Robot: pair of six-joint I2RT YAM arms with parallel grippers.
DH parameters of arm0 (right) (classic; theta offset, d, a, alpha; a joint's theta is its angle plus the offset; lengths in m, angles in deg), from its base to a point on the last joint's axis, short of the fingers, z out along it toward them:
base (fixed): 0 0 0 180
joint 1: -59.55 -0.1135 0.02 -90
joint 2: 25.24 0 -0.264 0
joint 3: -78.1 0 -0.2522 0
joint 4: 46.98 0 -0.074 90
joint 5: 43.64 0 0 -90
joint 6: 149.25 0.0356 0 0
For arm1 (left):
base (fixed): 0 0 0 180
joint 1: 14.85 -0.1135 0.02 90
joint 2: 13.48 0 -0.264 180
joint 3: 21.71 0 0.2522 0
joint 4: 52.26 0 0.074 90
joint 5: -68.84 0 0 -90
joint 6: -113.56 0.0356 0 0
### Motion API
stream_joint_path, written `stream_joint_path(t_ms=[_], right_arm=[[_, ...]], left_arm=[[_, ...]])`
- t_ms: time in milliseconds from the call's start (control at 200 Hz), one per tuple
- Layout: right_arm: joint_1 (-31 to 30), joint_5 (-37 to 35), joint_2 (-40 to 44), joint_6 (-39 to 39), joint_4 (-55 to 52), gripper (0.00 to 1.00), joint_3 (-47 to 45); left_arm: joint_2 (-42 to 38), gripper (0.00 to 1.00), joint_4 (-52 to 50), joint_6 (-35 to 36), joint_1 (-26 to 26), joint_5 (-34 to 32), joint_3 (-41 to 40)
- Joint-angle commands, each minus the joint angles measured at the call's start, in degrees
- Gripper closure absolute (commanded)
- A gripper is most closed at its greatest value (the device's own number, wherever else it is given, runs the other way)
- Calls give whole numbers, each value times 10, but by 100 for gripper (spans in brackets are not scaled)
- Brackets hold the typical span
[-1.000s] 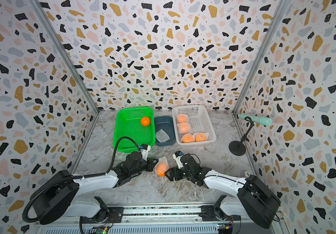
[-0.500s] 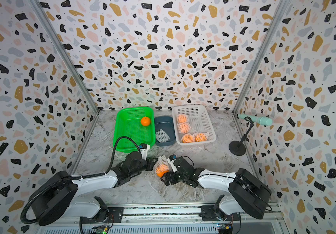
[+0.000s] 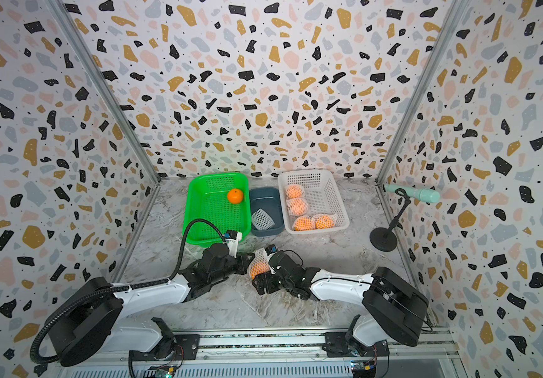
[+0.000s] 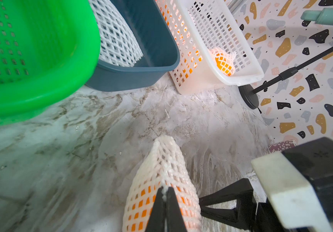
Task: Remove foam nets from oranges
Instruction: Remove the foam net from the orange.
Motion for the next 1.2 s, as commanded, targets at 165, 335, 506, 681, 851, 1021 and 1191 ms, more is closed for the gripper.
stream_joint_path(t_ms=[165,335,506,681,851,1021,1191], right_arm=[[-8,-42,-19,2,-30,5,26],[-12,-61,-27,2,-35,5,33],[-17,-70,-37,-4,-39,5,43],[-26,-79,-46,-15,-34,4,55],[-30,-91,-55,-19,-32,4,59],[-31,-108,-45,-12,-29,4,48],[-30,-106,0,-13,-10,3,13]], left_arm=[[-14,100,1,21,0,-9,34],[-14,100,-6,28,0,-10,44],[-12,100,-6,30,-1,-10,48],[-23,100,-9,34,-3,-14,54],[-35,100,-20,40,-5,-18,64],[-41,100,-37,48,-9,-21,80],[-39,99,-57,59,-14,-30,107]])
